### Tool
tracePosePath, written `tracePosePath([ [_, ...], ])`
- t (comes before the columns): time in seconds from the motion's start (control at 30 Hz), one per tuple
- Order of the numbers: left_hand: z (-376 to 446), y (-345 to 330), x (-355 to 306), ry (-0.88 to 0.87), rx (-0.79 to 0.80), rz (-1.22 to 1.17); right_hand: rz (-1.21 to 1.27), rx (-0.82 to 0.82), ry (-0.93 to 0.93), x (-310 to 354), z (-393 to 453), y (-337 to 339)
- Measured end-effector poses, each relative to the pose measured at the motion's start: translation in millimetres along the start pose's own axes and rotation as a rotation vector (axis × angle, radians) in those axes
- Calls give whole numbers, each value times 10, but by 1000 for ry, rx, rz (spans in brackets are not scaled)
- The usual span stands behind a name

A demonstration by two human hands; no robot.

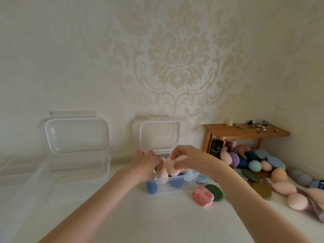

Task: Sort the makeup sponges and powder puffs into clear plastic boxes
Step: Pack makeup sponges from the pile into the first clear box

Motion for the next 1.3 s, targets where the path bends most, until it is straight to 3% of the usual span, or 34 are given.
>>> tracePosePath([
  [0.23, 97, -46, 38, -29, 59, 10, -273, 208, 31, 52, 190, -238],
  [0.47, 140, -93, 103, -13, 103, -149, -671, 221, 58, -3, 407, -470],
  [0.7, 216, -130, 107, 5, 61, 66, -608, 395, -22, 6, 414, -476],
  [0.87, 176, -109, 110, -35, 52, -67, -764, 190, 72, 62, 483, -552],
  [0.97, 139, -64, 100, -6, 13, -30, -764, 205, 68, 77, 467, -540],
  [1.1, 82, 177, 35, 68, -178, 2, -467, 262, 55, 107, 216, -281],
  [1.2, 84, 248, -170, -35, -171, -124, -345, 34, 92, 48, 80, 188],
  [1.3, 137, 151, -377, -88, -87, -186, -560, -169, 9, -205, -25, 680],
])
Point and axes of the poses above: each hand's wrist, its own z-axis towards the middle knuckle, its own y-axis out of the back of the hand, x = y × z, the point moved 8 cm from there along z, towards the middle knuckle, and after that the axes turned 7 degrees about y, right-handed, at the moved point
